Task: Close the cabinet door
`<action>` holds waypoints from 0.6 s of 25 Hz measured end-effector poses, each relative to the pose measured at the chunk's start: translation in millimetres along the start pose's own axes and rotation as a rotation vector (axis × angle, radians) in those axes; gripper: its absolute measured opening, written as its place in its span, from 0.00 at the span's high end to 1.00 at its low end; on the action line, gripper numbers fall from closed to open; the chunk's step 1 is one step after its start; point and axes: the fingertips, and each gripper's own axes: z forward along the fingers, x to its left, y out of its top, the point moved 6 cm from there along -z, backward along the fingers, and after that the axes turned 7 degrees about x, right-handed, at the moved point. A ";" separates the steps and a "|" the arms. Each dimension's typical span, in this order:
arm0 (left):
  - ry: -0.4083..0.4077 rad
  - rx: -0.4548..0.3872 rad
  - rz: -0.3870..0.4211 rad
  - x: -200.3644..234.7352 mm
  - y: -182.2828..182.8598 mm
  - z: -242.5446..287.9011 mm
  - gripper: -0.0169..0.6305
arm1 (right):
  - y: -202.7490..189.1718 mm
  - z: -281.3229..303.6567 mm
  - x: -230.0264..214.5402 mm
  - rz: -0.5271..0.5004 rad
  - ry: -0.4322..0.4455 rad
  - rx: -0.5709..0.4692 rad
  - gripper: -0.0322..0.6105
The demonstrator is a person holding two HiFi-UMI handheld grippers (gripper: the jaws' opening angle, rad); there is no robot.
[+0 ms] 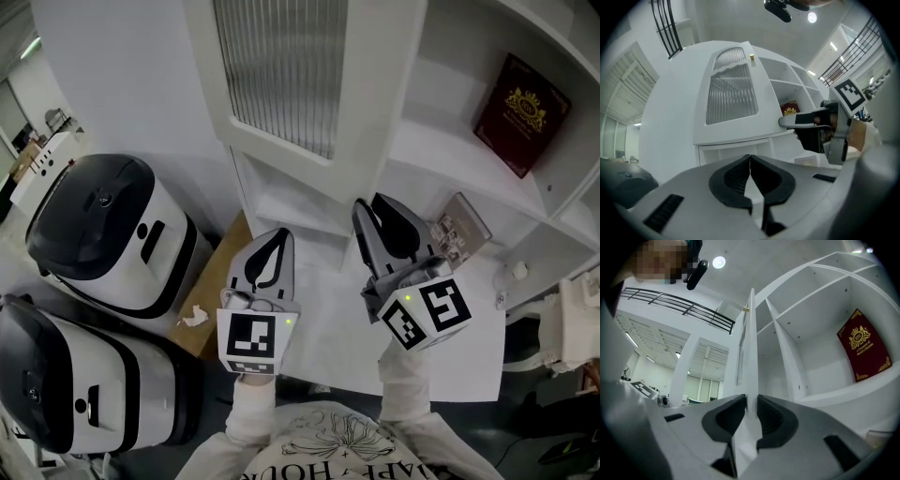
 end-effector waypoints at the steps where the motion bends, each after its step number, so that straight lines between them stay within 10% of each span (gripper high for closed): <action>1: 0.003 0.002 0.000 -1.2 0.2 2.1 0.97 | -0.1 0.8 -2.8 -0.001 0.005 -0.001 0.83; 15: 0.051 0.021 -0.007 0.0 -2.7 19.7 0.97 | -2.1 12.4 -30.3 -0.013 -0.020 -0.023 0.82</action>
